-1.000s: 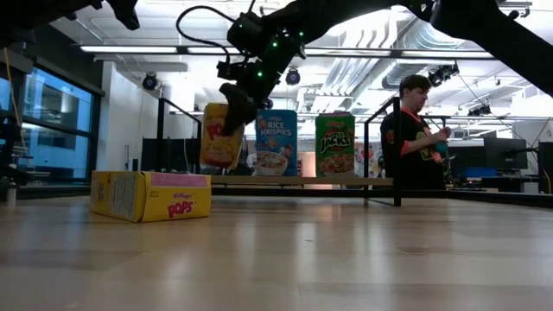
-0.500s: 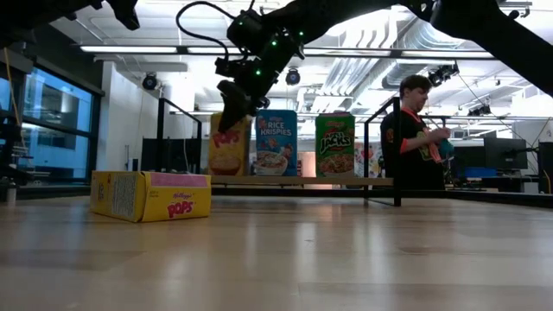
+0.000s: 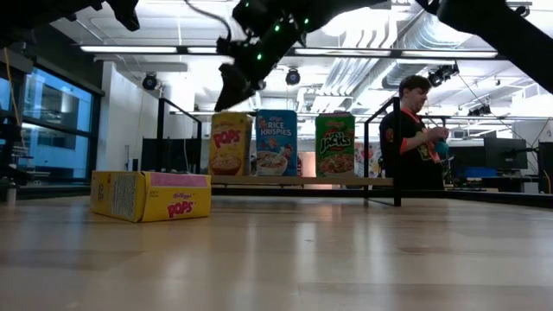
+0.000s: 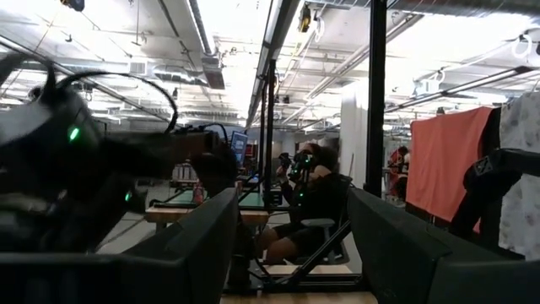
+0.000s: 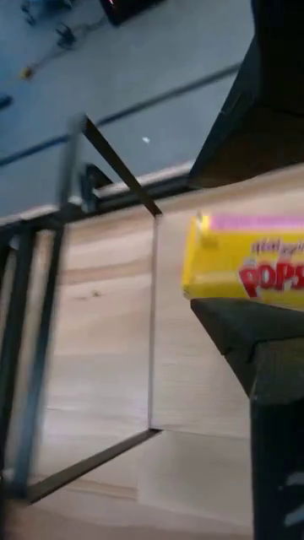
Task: Stack cereal on shelf
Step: Put the right yellow cereal box on the shelf, then prepare the yellow cereal box on the table
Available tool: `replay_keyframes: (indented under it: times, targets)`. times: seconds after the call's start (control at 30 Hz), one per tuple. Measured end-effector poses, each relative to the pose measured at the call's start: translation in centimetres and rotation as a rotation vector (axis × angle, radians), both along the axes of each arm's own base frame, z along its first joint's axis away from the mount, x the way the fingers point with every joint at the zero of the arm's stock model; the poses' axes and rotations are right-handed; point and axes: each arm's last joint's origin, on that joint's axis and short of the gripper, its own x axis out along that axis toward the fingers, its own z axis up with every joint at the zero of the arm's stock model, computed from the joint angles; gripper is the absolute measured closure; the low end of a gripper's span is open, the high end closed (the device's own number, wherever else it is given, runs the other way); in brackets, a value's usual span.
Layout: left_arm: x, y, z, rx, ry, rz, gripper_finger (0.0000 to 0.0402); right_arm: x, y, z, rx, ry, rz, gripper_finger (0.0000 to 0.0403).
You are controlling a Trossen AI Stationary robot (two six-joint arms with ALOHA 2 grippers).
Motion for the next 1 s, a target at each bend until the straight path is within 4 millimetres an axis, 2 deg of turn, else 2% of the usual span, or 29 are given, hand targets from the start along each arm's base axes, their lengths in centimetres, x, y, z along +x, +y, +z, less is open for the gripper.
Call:
replay_keyframes:
  times: [0.13, 0.27, 0.6, 0.73, 0.83, 1.0]
  targets:
    - [0.0, 0.0, 0.0, 0.013, 0.0, 0.005, 0.0183, -1.1, 0.3, 2.7, -0.06, -0.031, 0.01, 0.0196]
    - [0.0, 0.0, -0.1, 0.018, 0.006, 0.008, 0.0183, -3.1, 1.0, 6.5, -0.123, -0.06, 0.005, 0.0196]
    - [0.1, 0.1, -0.1, 0.025, 0.013, 0.034, 0.0183, -11.9, 4.9, 15.4, -0.196, -0.017, -0.059, 0.0197]
    - [0.1, 0.1, -0.1, 0.027, 0.011, 0.06, 0.0183, -14.6, 6.2, 17.7, -0.191, -0.059, -0.098, 0.0197]
    - [0.1, 0.1, -0.1, 0.033, 0.01, 0.062, 0.0183, -15.7, 6.7, 18.9, -0.229, -0.087, -0.059, 0.0197]
    - [0.1, 0.1, -0.1, 0.033, 0.011, 0.062, 0.0183, -15.5, 7.0, 19.7, -0.237, -0.167, -0.053, 0.0197]
